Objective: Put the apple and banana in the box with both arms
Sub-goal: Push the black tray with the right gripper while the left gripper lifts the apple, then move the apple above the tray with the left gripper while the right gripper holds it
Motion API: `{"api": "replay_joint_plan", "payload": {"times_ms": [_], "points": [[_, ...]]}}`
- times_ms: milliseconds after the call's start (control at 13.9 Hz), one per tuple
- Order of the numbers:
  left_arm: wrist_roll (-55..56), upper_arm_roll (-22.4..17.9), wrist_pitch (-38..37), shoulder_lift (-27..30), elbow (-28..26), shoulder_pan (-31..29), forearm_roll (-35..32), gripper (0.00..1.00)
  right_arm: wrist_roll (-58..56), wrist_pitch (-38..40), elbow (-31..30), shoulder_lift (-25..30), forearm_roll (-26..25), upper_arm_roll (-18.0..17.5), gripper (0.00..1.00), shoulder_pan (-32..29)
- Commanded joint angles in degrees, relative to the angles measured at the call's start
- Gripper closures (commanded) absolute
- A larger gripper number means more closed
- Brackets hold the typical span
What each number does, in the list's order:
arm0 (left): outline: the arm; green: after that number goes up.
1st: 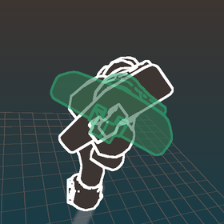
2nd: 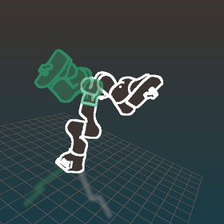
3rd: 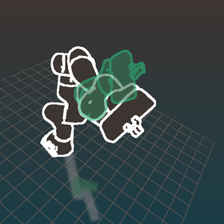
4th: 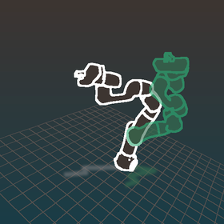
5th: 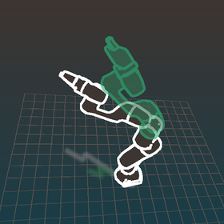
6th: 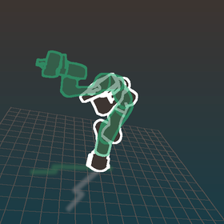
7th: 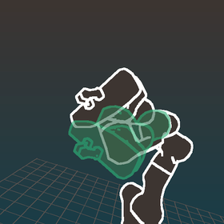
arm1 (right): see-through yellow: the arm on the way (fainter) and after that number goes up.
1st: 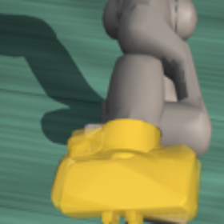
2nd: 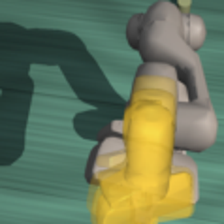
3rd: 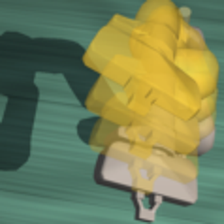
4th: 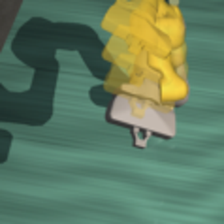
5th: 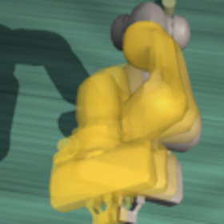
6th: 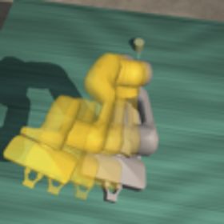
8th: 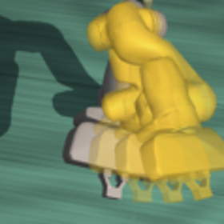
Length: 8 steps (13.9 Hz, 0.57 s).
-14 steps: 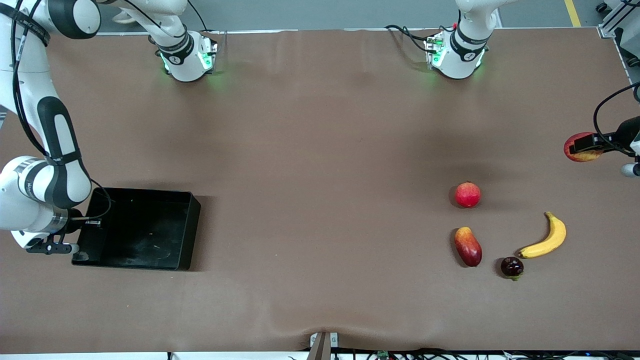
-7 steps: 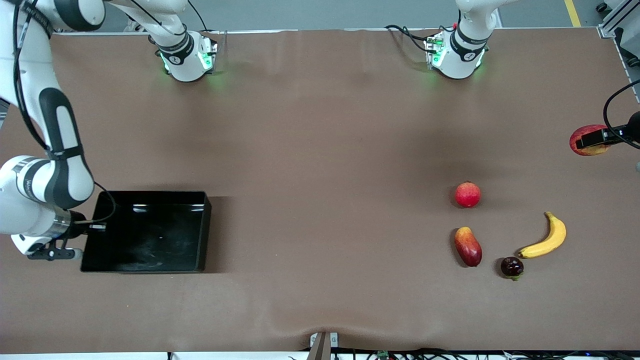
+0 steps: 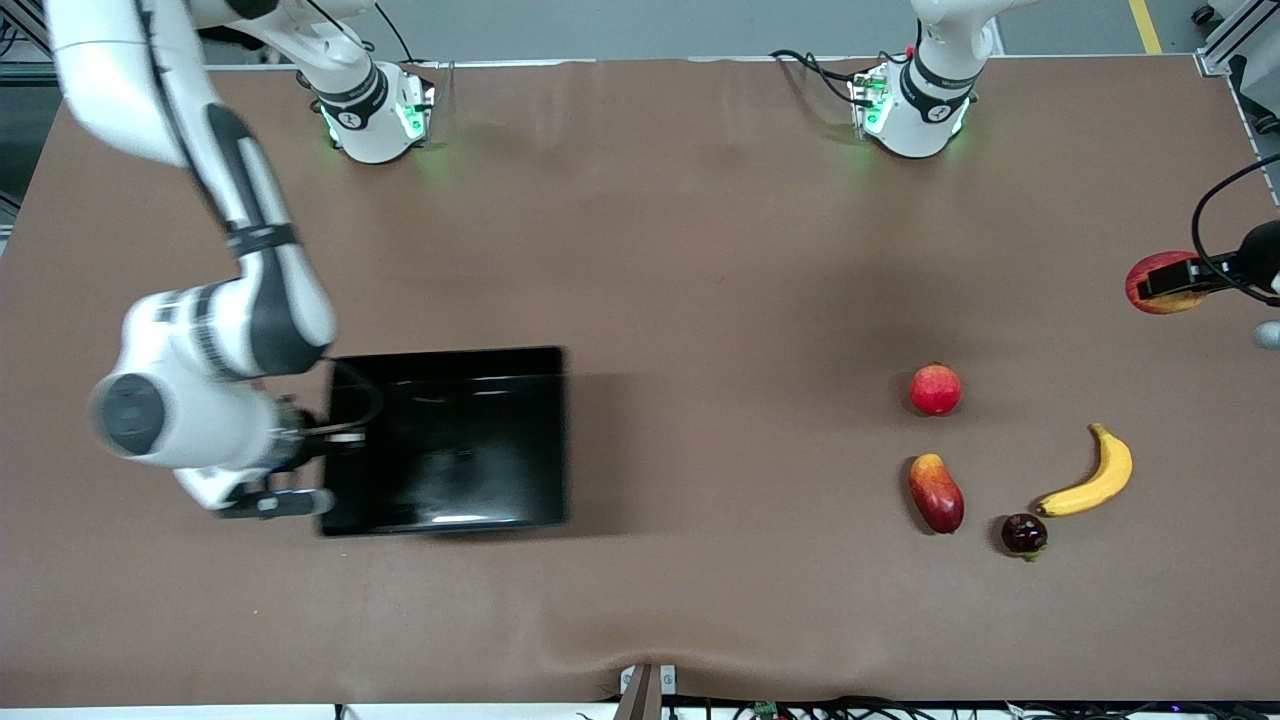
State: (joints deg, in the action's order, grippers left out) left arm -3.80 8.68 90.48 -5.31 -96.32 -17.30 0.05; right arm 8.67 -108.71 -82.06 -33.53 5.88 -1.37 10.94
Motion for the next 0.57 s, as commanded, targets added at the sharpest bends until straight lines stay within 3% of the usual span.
{"api": "replay_joint_plan", "payload": {"times_ms": [0, 287, 502], "points": [[3.52, 3.87, -1.28, -0.49, 2.45, -0.02, 1.17, 1.00, 6.61, -0.01, 0.67, -0.13, 3.34, -0.39, 1.00, 6.34], [7.13, 10.20, 0.21, -1.28, 3.24, 0.16, 4.86, 1.00, 21.09, -6.60, 0.59, -0.92, 4.05, -0.21, 1.00, 18.39], [13.09, 16.87, 2.32, -3.12, 2.80, 0.24, 5.04, 1.00, 25.51, -9.76, 0.50, -2.41, 4.40, -0.21, 1.00, 23.41]]}}
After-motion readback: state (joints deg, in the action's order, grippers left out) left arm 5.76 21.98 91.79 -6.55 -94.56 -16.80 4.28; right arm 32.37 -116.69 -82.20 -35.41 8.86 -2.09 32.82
